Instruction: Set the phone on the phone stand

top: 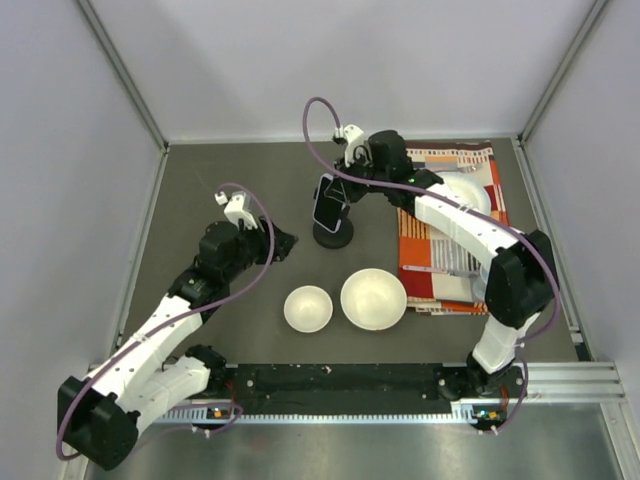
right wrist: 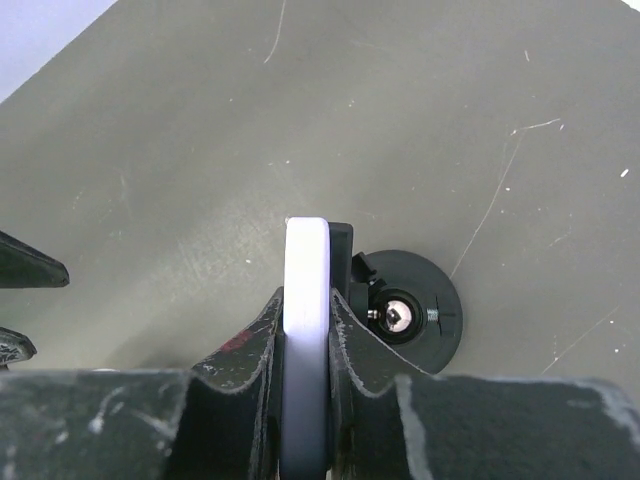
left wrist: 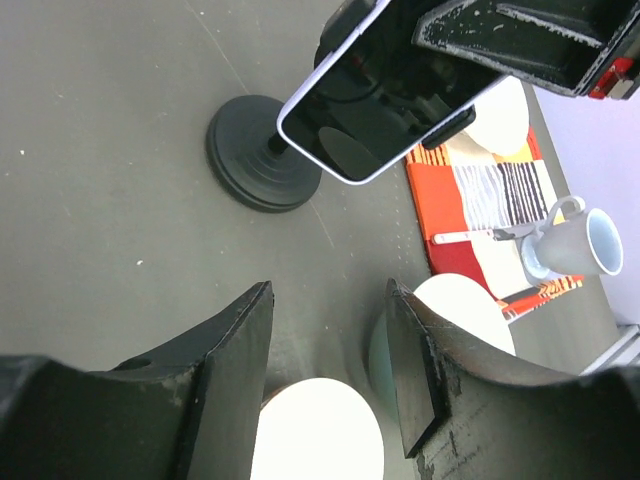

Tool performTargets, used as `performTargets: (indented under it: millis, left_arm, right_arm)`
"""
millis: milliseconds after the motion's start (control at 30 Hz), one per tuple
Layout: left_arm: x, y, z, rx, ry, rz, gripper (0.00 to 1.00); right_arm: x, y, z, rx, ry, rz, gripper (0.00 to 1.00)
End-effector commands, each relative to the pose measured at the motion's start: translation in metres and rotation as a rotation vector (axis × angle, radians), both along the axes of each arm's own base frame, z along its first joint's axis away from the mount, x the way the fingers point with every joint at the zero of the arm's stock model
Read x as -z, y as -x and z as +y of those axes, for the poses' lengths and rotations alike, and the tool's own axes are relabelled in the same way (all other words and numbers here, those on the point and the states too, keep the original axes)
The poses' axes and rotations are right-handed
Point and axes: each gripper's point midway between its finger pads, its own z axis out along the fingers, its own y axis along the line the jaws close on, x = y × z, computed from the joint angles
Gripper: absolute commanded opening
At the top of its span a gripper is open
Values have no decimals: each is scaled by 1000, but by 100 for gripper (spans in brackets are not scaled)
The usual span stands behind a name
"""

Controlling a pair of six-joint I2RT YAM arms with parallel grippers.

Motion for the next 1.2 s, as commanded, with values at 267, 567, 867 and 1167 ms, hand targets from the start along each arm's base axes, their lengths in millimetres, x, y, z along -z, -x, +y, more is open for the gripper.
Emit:
performTargets:
  millis: [267, 567, 867, 1167]
  left_arm:
    - [-11, 4, -8, 38, 68, -28, 52]
    - [-4, 7, -8, 43, 70, -10, 52]
    - [-39, 10, -31, 216, 65, -132, 70]
    - [-73, 2, -52, 317, 85, -162, 72]
  right_arm:
    - [-19, 3, -17, -16, -91, 16, 30]
    - [-43, 13, -30, 43, -116, -46, 50]
    - [-44, 34, -33, -2, -140, -73, 61]
    - [-52, 48, -41, -12, -188, -180, 73]
